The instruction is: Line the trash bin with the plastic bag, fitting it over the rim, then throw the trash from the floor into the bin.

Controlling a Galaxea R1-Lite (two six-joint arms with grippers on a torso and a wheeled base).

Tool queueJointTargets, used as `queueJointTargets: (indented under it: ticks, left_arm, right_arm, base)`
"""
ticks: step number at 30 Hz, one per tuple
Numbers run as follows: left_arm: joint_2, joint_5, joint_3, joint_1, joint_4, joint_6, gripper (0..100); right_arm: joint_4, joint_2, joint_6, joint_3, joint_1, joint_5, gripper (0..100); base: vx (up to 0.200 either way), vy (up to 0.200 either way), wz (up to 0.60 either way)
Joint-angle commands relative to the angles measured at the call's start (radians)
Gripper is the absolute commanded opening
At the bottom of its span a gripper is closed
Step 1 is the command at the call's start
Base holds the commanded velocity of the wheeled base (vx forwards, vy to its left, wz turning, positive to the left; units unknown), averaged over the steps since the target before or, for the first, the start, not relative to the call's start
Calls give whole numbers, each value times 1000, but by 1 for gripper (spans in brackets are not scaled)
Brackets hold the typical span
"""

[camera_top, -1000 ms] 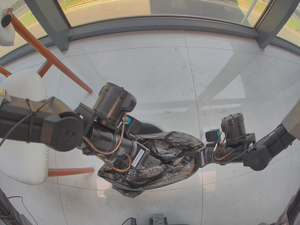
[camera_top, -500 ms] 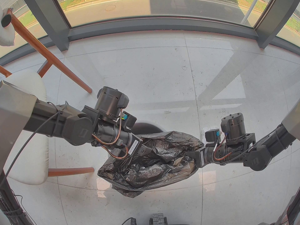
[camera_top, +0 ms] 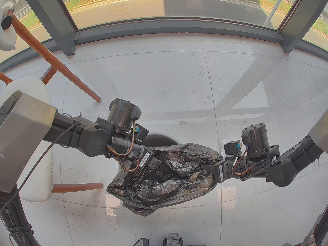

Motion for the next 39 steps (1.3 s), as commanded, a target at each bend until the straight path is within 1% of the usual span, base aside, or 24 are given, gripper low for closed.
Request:
queueJointTargets:
  ticks: [1,10,11,19,24,26,28,30,32,36,38,39]
  left_arm:
    - [33,0,-18,4,0,-1,100]
    - [65,-1,-15,0,2,-8,100]
    - [65,-3,-17,-1,0,-10,0]
    - [55,-3,-6,-4,2,-18,0]
    - [9,2,-7,-4,0,-54,0]
    - [-25,23,-7,-6,2,-73,0]
    - [-71,54,-7,-7,2,-114,0]
    - [-111,65,-7,-9,2,-148,0]
    - [-125,66,-7,-9,2,-154,0]
    - [-163,109,-7,-1,2,-159,0]
    - [-163,115,-12,2,2,-160,0]
    - [-163,119,-20,7,2,-162,0]
  right_arm:
    - [-1,-2,0,0,1,0,0]
    - [-1,-2,0,-1,-1,0,0]
    - [-1,-3,2,-1,-2,0,0]
    - [-1,-13,6,0,-7,0,0]
    - [-1,-25,6,2,-5,-1,0]
    - [-1,-36,6,2,-5,-1,0]
    - [-1,-48,6,3,-5,-1,0]
    - [-1,-54,6,5,-5,-1,0]
    - [-1,-59,6,6,-5,0,0]
    - [-6,-63,3,5,-7,-1,0]
    - [-30,-59,3,0,-7,-1,0]
    - [-70,-55,5,-1,-7,0,0]
  base:
    - [0,0,0]
    - [0,0,0]
    - [0,0,0]
    - [0,0,0]
    - [0,0,0]
    - [0,0,0]
    - [0,0,0]
    - [0,0,0]
    - [0,0,0]
    - [0,0,0]
    - [0,0,0]
    - [0,0,0]
